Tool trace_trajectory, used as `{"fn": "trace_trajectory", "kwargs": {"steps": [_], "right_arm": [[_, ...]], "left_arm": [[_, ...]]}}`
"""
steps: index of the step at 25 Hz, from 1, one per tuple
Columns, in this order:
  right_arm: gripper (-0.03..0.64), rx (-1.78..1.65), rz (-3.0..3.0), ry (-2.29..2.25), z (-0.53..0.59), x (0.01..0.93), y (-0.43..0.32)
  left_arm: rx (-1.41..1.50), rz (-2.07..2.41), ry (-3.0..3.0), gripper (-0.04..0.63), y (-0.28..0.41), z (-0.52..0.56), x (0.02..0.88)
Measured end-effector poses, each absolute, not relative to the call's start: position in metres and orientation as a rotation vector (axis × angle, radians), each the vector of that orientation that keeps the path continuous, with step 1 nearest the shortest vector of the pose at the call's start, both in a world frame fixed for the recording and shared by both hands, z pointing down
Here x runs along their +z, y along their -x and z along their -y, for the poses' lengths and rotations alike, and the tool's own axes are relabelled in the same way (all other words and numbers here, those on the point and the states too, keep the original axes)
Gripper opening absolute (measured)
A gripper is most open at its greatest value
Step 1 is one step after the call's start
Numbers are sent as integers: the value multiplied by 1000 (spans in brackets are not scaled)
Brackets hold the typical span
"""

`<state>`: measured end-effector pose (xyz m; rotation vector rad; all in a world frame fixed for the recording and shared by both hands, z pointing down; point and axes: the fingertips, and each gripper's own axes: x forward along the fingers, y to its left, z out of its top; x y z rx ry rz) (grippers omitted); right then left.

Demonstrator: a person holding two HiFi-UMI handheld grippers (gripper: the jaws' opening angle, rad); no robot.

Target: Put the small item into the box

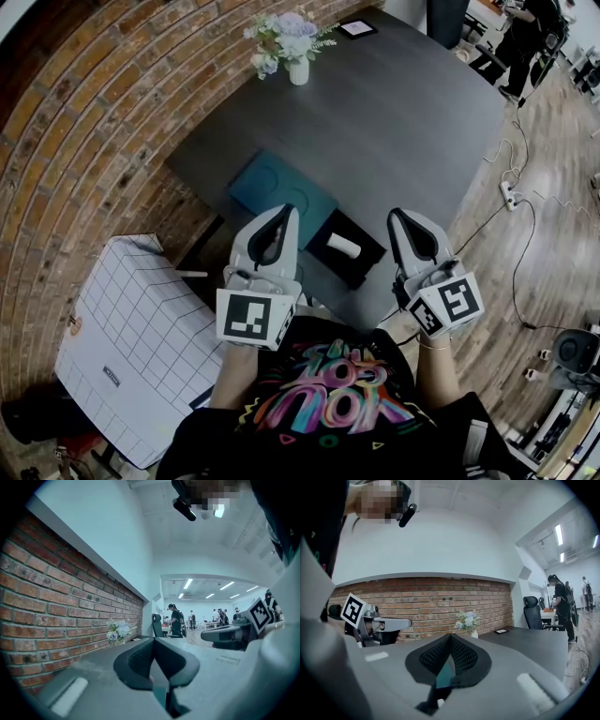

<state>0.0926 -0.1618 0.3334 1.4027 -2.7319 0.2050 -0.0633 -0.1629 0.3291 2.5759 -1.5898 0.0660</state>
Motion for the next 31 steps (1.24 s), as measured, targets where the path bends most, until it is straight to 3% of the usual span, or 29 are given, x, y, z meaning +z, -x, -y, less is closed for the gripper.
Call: {"fn": "trace_trajectory", "kwargs": {"steps": [31], "right_arm": [[0,232,2713,-1377,154,348,-89]], "left_arm": [[76,1580,-2559,2,64,163,336]]}}
